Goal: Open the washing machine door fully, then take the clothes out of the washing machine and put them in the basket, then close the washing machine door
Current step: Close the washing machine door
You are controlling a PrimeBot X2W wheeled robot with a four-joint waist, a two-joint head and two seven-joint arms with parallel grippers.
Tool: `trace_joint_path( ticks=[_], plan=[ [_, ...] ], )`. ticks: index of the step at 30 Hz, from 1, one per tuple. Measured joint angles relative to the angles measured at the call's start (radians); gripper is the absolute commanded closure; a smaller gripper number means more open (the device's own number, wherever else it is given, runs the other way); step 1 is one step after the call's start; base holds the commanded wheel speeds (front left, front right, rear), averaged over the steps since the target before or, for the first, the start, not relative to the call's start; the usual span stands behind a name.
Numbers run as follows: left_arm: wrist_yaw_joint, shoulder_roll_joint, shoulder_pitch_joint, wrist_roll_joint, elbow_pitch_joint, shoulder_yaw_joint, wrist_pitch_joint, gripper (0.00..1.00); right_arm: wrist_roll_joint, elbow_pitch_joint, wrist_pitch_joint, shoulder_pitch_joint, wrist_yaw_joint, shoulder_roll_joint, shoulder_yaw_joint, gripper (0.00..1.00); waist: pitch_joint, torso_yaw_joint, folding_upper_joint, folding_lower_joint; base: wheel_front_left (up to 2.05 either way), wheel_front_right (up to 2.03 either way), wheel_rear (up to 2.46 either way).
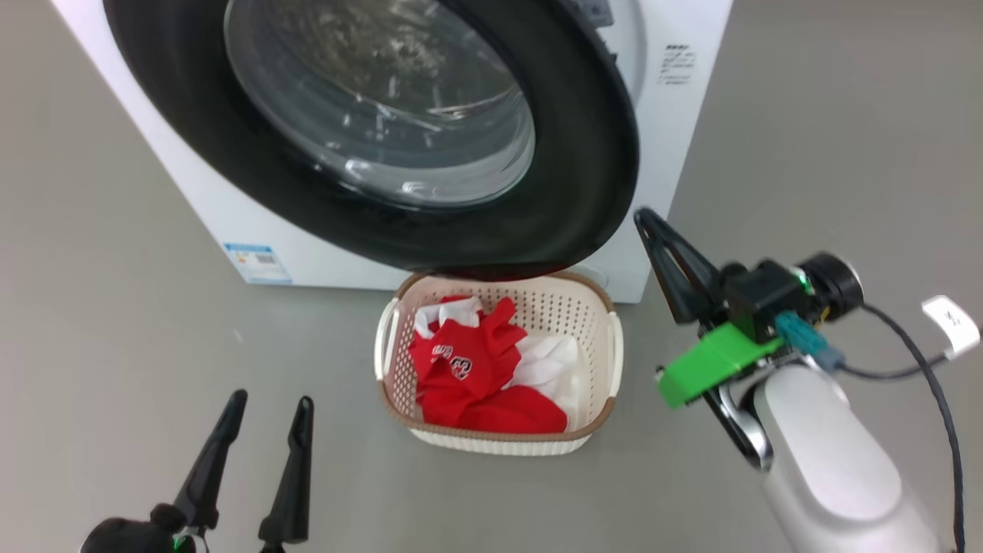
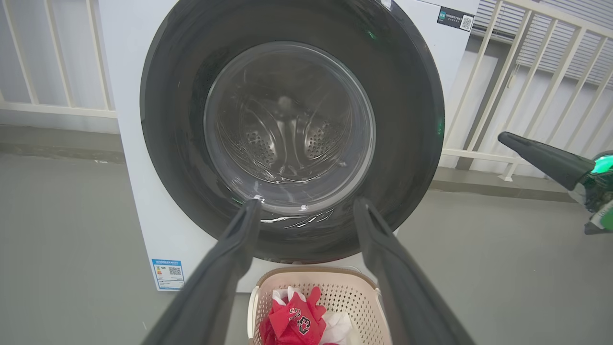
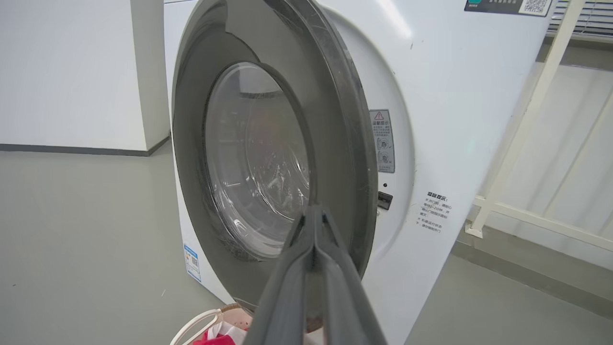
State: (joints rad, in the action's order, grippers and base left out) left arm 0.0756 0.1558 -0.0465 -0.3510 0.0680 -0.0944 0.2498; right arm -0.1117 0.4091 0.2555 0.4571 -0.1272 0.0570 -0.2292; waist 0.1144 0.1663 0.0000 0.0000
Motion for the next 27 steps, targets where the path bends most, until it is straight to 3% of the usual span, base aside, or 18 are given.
trace_joint_path(
  ticks=[14, 27],
  plan=[
    [0.031, -0.045, 0.089, 0.0, 0.009, -0.005, 0.0, 0.0, 0.032, 0.113, 0.0, 0.243, 0.0, 0.007, -0.037, 1.0, 0.133, 0.074, 0.0, 0.0, 0.0, 0.0, 0.0],
    [0.041, -0.081, 0.14, 0.0, -0.006, -0.008, 0.0, 0.0, 0.082, 0.134, 0.001, 0.368, -0.002, 0.011, 0.078, 1.0, 0.231, 0.134, 0.0, 0.0, 0.0, 0.0, 0.0]
  ],
)
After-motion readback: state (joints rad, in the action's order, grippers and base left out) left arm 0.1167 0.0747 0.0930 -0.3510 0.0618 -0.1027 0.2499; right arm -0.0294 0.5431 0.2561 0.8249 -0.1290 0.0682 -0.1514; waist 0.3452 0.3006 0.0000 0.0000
